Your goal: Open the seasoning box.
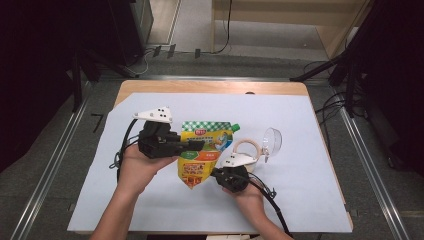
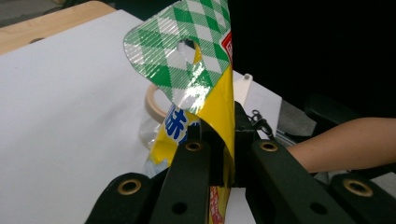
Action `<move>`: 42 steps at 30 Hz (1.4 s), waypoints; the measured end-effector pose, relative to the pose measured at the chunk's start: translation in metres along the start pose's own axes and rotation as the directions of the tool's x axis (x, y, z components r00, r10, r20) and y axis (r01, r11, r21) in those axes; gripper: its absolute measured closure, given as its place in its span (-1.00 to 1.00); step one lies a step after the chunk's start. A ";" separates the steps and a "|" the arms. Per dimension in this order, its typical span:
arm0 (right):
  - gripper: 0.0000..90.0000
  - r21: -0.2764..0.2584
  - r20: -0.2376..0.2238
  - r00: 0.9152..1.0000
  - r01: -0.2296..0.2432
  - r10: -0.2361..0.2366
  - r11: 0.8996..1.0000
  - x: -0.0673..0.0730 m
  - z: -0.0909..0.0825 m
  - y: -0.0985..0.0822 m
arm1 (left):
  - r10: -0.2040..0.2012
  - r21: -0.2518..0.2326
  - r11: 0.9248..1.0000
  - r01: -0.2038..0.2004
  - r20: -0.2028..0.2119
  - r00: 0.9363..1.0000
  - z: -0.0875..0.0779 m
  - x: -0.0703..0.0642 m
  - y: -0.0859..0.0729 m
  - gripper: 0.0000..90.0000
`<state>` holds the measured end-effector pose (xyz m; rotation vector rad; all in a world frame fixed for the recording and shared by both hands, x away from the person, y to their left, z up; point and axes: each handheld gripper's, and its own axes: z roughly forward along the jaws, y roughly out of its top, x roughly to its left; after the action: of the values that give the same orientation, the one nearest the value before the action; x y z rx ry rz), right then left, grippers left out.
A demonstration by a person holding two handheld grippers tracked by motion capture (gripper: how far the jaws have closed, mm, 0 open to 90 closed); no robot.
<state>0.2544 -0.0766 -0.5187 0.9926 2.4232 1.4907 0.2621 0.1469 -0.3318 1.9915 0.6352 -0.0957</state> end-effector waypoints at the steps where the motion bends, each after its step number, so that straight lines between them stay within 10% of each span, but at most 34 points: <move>1: 0.96 -0.020 -0.014 1.000 0.005 -0.005 1.000 0.001 0.000 0.000 | 0.001 0.006 1.000 -0.001 0.014 1.000 0.002 0.000 0.000 0.99; 8: 0.93 -0.074 -0.021 0.999 0.045 -0.047 0.996 0.006 -0.002 0.000 | -0.011 -0.001 1.000 0.011 0.032 0.999 0.005 -0.001 0.000 0.99; 21: 0.74 -0.046 -0.023 0.983 0.182 -0.183 0.982 0.023 -0.005 0.000 | -0.028 -0.019 0.999 0.027 -0.065 0.997 0.009 0.003 -0.002 0.97; 42: 0.74 -0.023 -0.115 0.981 0.156 -0.157 0.988 0.045 -0.009 0.000 | 0.009 0.024 1.000 -0.006 -0.125 0.992 0.042 0.004 -0.006 0.77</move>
<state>0.2158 -0.0566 -0.5043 0.7114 2.4995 1.5486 0.2711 0.1152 -0.3592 2.0341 0.7098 0.0264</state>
